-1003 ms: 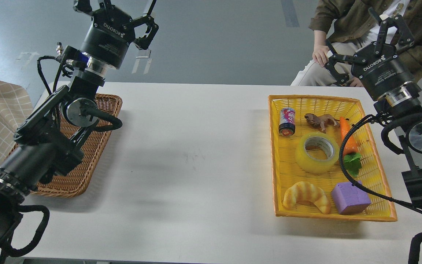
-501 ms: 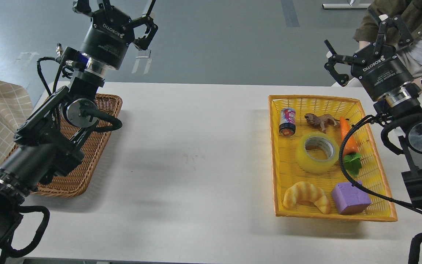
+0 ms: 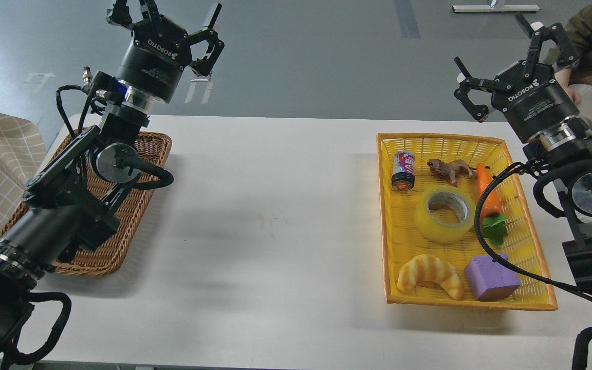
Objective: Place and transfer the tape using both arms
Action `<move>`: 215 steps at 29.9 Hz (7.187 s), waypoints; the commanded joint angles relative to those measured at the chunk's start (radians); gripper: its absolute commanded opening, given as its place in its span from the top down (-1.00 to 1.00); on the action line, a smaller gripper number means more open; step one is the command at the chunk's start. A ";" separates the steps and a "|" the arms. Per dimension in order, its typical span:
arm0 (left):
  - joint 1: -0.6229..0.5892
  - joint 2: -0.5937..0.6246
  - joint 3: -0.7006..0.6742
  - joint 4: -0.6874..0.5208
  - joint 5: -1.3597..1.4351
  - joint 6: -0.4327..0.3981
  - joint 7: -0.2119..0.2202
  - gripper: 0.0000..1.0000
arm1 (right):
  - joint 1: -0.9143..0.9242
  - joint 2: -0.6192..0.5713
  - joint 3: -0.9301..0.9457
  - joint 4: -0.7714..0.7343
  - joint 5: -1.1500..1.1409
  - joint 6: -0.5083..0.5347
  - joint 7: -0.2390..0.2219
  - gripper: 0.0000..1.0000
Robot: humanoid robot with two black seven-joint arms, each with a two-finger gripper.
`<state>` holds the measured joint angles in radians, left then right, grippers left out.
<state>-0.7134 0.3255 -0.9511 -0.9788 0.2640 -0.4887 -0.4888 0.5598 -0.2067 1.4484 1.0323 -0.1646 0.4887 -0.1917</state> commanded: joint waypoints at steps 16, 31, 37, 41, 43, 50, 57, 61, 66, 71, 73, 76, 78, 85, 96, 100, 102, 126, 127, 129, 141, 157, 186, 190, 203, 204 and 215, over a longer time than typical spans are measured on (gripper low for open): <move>0.002 -0.002 0.002 0.000 -0.002 0.000 0.000 -0.96 | -0.008 -0.002 0.000 0.000 -0.001 0.000 0.000 -1.00; 0.006 -0.005 0.005 0.000 -0.002 0.000 0.000 -0.96 | -0.009 -0.005 0.000 0.000 0.000 0.000 0.000 -1.00; 0.008 -0.003 0.011 0.000 -0.002 0.000 0.000 -0.96 | -0.009 -0.016 -0.002 0.002 -0.001 0.000 0.000 -1.00; 0.006 -0.005 0.014 0.000 0.000 0.000 0.000 -0.96 | -0.008 -0.042 -0.006 0.003 -0.003 0.000 -0.003 -1.00; 0.006 0.000 0.015 0.000 0.000 0.000 0.000 -0.96 | -0.006 -0.057 -0.006 0.003 -0.007 0.000 -0.005 -1.00; 0.006 0.004 0.015 0.000 0.001 0.000 0.003 -0.96 | 0.000 -0.143 -0.043 0.012 -0.140 0.000 -0.003 -1.00; 0.008 0.006 0.014 -0.001 0.001 0.000 0.001 -0.96 | 0.002 -0.304 -0.126 0.078 -0.231 0.000 -0.002 -1.00; 0.006 0.006 0.015 -0.001 0.001 0.000 0.003 -0.96 | 0.012 -0.425 -0.236 0.159 -0.326 0.000 -0.002 -1.00; 0.006 0.006 0.015 -0.001 0.001 0.000 0.003 -0.96 | 0.020 -0.536 -0.318 0.212 -0.441 0.000 -0.003 -1.00; 0.006 0.006 0.015 -0.001 0.001 0.000 0.001 -0.96 | 0.044 -0.631 -0.394 0.224 -0.630 0.000 -0.003 -1.00; 0.006 0.006 0.015 -0.001 0.001 0.000 0.001 -0.96 | 0.077 -0.642 -0.425 0.224 -0.737 0.000 0.003 -1.00; 0.006 0.003 0.015 -0.001 0.001 0.000 0.000 -0.96 | 0.095 -0.642 -0.431 0.224 -0.870 0.000 0.003 -1.00; 0.006 0.001 0.014 -0.001 0.001 0.000 0.000 -0.96 | 0.098 -0.640 -0.431 0.226 -0.962 0.000 0.001 -1.00; 0.006 0.003 0.015 -0.001 0.001 0.000 0.000 -0.96 | 0.077 -0.635 -0.441 0.284 -1.076 0.000 -0.009 -1.00; 0.006 0.003 0.015 -0.001 0.001 0.000 0.000 -0.96 | 0.110 -0.631 -0.586 0.313 -1.093 0.000 0.005 -0.99; 0.008 0.007 0.015 -0.001 0.001 0.000 0.000 -0.96 | 0.150 -0.631 -0.645 0.313 -1.179 0.000 0.008 -0.98; 0.008 0.009 0.015 -0.001 0.001 0.000 0.000 -0.96 | 0.153 -0.631 -0.661 0.314 -1.201 0.000 0.008 -0.98; 0.000 0.006 0.015 -0.001 0.001 0.000 0.000 -0.96 | 0.164 -0.548 -0.865 0.311 -1.625 0.000 0.072 -0.82; 0.000 0.006 0.015 -0.001 0.001 0.000 0.000 -0.96 | 0.163 -0.536 -0.869 0.310 -1.651 0.000 0.072 -0.71; 0.002 0.006 0.015 -0.001 0.001 0.000 0.000 -0.96 | 0.164 -0.527 -0.878 0.307 -1.674 0.000 0.072 -0.69; 0.003 0.009 0.015 -0.001 0.001 0.000 0.000 -0.96 | 0.164 -0.461 -0.890 0.222 -1.698 0.000 0.072 -0.65; 0.003 0.009 0.015 -0.001 0.001 0.000 0.000 -0.96 | 0.153 -0.390 -0.895 0.146 -1.698 0.000 0.072 -0.57; 0.006 0.009 0.017 0.000 0.001 0.000 0.000 -0.96 | 0.155 -0.375 -0.930 0.089 -1.693 0.000 0.072 0.19; 0.005 0.009 0.015 0.000 0.001 0.000 0.000 -0.96 | 0.155 -0.370 -0.930 0.089 -1.695 0.000 0.072 0.20; 0.005 0.010 0.015 0.000 0.001 0.000 0.000 -0.96 | 0.166 -0.376 -0.930 0.097 -1.684 0.000 0.072 1.00; 0.005 0.009 0.017 0.002 0.001 0.000 0.000 -0.96 | 0.167 -0.376 -0.928 0.101 -1.684 0.000 0.072 1.00; 0.006 0.009 0.017 0.003 0.001 0.000 0.000 -0.96 | 0.187 -0.431 -0.899 0.262 -1.675 0.000 0.074 1.00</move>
<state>-0.7081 0.3348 -0.9344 -0.9756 0.2654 -0.4887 -0.4887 0.7440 -0.6009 0.5301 1.2259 -1.8447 0.4887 -0.1177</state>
